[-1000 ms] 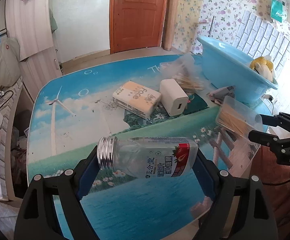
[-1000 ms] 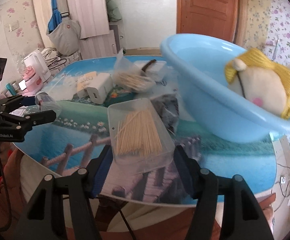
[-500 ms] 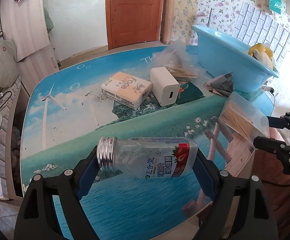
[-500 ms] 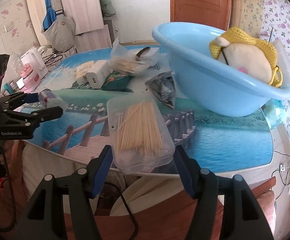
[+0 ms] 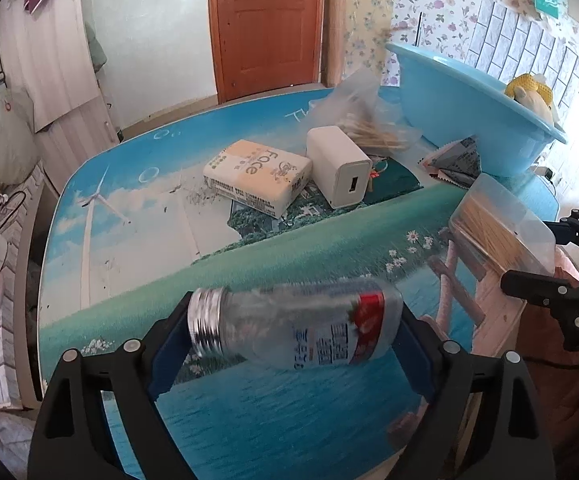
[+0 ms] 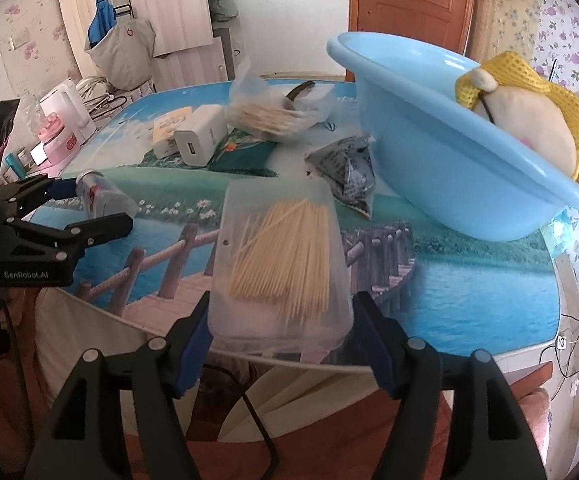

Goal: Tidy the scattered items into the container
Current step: 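Lift the bottle and toothpick box toward the blue basin with both grippers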

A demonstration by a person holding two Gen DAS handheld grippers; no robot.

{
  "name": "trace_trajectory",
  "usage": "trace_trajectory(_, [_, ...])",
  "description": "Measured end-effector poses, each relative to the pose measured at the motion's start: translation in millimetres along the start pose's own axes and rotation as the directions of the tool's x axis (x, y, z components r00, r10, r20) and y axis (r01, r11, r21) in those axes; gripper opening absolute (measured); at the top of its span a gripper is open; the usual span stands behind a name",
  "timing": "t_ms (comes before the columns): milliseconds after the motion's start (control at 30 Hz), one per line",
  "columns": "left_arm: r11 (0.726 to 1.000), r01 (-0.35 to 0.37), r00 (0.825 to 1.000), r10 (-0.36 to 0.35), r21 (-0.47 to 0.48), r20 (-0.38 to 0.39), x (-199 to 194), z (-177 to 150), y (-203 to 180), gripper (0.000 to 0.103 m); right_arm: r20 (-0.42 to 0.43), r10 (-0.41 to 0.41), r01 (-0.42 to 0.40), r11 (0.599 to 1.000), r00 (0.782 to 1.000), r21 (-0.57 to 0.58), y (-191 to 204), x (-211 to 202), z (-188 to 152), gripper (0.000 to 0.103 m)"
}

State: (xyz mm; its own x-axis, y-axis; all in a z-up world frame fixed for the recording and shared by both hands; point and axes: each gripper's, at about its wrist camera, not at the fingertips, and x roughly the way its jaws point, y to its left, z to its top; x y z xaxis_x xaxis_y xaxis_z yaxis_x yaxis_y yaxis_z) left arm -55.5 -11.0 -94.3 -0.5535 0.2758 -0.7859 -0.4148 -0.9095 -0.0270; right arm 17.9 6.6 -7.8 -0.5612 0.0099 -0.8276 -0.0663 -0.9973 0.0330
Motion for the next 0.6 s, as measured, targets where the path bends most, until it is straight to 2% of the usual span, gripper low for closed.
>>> trace_trajectory(167, [1.000,0.008,1.000,-0.008,-0.005,0.001,-2.3,0.6,2.1,0.085,0.010,-0.022,0.022,1.000,1.000,-0.020,1.7,2.6,1.7,0.071])
trace_trajectory(233, [1.000,0.013,1.000,-0.013,-0.014,0.009,-5.5,1.2,3.6,0.085,0.015,-0.014,0.014,1.000,1.000,-0.018,0.8,2.0,2.6,0.060])
trace_trajectory(333, [1.000,0.018,0.999,-0.017,-0.022,0.027,-13.0,4.4,4.4,0.085,0.030,0.009,-0.009,1.000,1.000,-0.014,-1.2,-1.7,3.5,0.060])
trace_trajectory(600, [1.000,0.007,0.997,-0.005,-0.023,0.080,-37.2,17.0,-6.7,0.085,0.152,0.055,-0.045,0.997,0.987,-0.066,7.0,-31.2,8.1,0.060])
